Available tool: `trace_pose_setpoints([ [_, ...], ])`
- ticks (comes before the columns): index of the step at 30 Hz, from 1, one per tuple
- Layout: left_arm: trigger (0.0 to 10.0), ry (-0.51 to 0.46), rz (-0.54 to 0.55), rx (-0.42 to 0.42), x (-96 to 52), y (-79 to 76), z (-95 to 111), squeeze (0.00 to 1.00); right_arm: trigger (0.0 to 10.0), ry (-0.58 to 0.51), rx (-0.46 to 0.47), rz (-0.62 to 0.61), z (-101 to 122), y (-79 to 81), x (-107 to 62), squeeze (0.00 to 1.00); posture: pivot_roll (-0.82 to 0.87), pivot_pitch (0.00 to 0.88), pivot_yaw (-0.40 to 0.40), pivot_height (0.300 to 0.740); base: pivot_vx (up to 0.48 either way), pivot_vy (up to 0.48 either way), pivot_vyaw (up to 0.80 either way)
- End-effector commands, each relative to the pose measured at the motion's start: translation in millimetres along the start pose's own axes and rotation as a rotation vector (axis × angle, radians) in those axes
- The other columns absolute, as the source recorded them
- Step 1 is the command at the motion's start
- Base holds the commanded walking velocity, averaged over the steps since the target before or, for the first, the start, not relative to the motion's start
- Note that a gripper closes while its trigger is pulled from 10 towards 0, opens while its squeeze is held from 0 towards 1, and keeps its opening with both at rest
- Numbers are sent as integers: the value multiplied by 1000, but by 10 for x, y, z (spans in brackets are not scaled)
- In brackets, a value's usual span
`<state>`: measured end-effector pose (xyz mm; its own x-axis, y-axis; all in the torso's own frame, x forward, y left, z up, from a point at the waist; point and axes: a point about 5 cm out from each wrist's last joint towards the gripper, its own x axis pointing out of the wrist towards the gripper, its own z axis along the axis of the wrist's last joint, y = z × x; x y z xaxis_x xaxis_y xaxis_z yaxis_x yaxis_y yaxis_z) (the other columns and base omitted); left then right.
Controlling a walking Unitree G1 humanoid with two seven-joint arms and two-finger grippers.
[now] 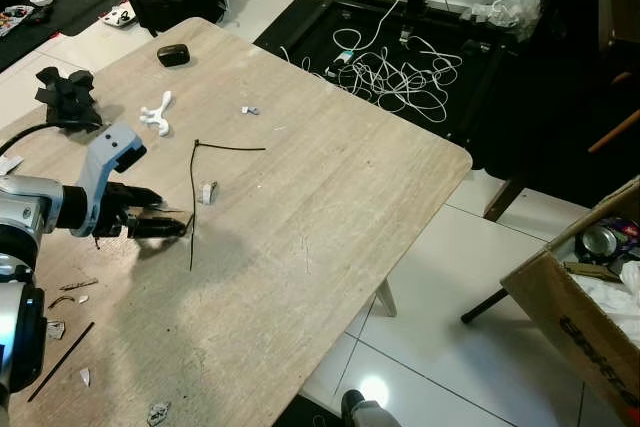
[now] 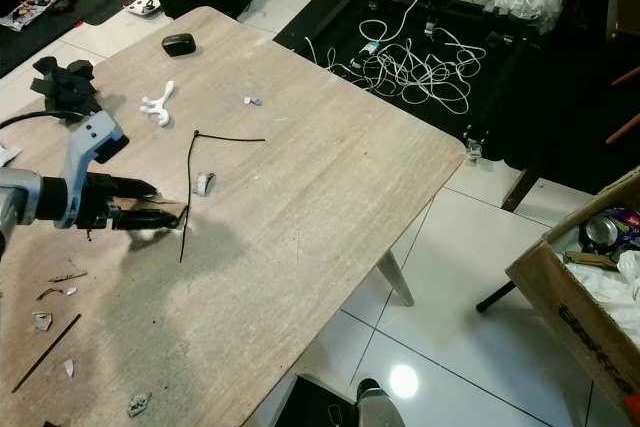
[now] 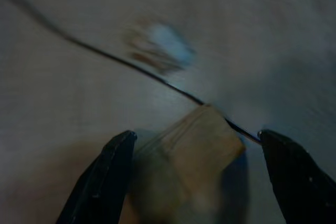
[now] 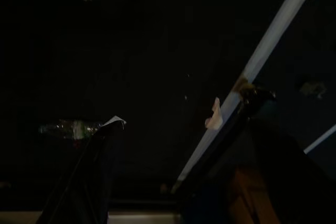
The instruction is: Picking trash to rubbish bin
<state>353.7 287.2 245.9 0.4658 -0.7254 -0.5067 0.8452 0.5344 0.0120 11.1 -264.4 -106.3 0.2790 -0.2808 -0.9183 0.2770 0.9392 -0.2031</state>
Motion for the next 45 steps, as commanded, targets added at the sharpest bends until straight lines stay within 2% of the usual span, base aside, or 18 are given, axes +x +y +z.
trace_pose_setpoints([
  [1, 10000, 74, -66, -46, -18, -45, -201, 0, 10000, 69, 6, 2, -187, 29, -39, 0, -365, 402, 150, 740, 0, 0, 0],
  [5, 10000, 63, -131, 16, 19, -73, -100, 0, 10000, 60, 3, 8, -130, 50, -19, 0, -353, 395, 151, 740, 0, 0, 0],
  [8, 10000, 70, -142, 111, 50, -79, -12, 0, 10000, 54, 2, 11, -87, 61, -5, 0, -346, 391, 151, 740, 0, 0, 0],
  [10, 10000, 70, -142, 111, 50, -79, -12, 0, 10000, 54, 2, 11, -87, 61, -5, 0, -346, 391, 151, 740, 0, 0, 0],
  [13, 10000, 110, -144, 244, 149, -98, 3, 0, 10000, 53, 3, 12, -64, 64, 3, 0, -340, 392, 146, 740, 0, 0, 0],
  [14, 10000, 110, -144, 244, 149, -98, 3, 0, 10000, 53, 3, 12, -64, 64, 3, 0, -340, 392, 146, 740, 0, 0, 0],
  [15, 10000, 160, -135, 321, 234, -112, -52, 0, 10000, 55, 2, 13, -68, 64, 2, 0, -340, 394, 146, 740, 0, 0, 0],
  [16, 10000, 180, -126, 352, 268, -117, -79, 0, 10000, 56, 1, 13, -72, 63, 1, 0, -340, 394, 146, 740, 0, 0, 0],
  [19, 10000, 187, -94, 418, 357, -125, -90, 0, 10000, 56, 2, 9, -64, 46, 3, 0, -350, 395, 143, 740, 0, 0, 0],
  [20, 10000, 187, -94, 418, 357, -125, -90, 0, 10000, 56, 2, 9, -64, 46, 3, 0, -350, 395, 143, 740, 0, 0, 0],
  [22, 10000, 216, -88, 475, 386, -131, -87, 0, 10000, 54, 4, 6, -63, 33, 2, 0, -351, 395, 143, 740, 0, 0, 0],
  [27, 10000, 246, -108, 512, 416, -144, -64, 0, 10000, 56, 7, 1, -70, 17, -2, 0, -354, 392, 142, 740, 0, 0, 0],
  [33, 10000, 294, -106, 537, 379, -124, -7, 0, 10000, 55, 9, 0, -66, 17, 0, 0, -355, 392, 141, 740, 0, 0, 0],
  [38, 10000, 369, -75, 524, 294, -80, -21, 0, 10000, 52, 12, 0, -45, 22, 6, 0, -350, 391, 145, 740, 0, 0, 0],
  [40, 10000, 369, -75, 524, 294, -80, -21, 0, 10000, 52, 12, 0, -45, 22, 6, 0, -350, 391, 145, 740, 0, 0, 0],
  [43, 10000, 410, -41, 509, 237, -48, -46, 0, 10000, 51, 13, -1, -43, 23, 7, 0, -351, 392, 146, 740, 0, 0, 0],
  [45, 10000, 479, 21, 518, 140, 6, -52, 0, 10000, 54, 16, -1, -54, 23, 4, 0, -353, 394, 147, 740, 0, 0, 0],
])
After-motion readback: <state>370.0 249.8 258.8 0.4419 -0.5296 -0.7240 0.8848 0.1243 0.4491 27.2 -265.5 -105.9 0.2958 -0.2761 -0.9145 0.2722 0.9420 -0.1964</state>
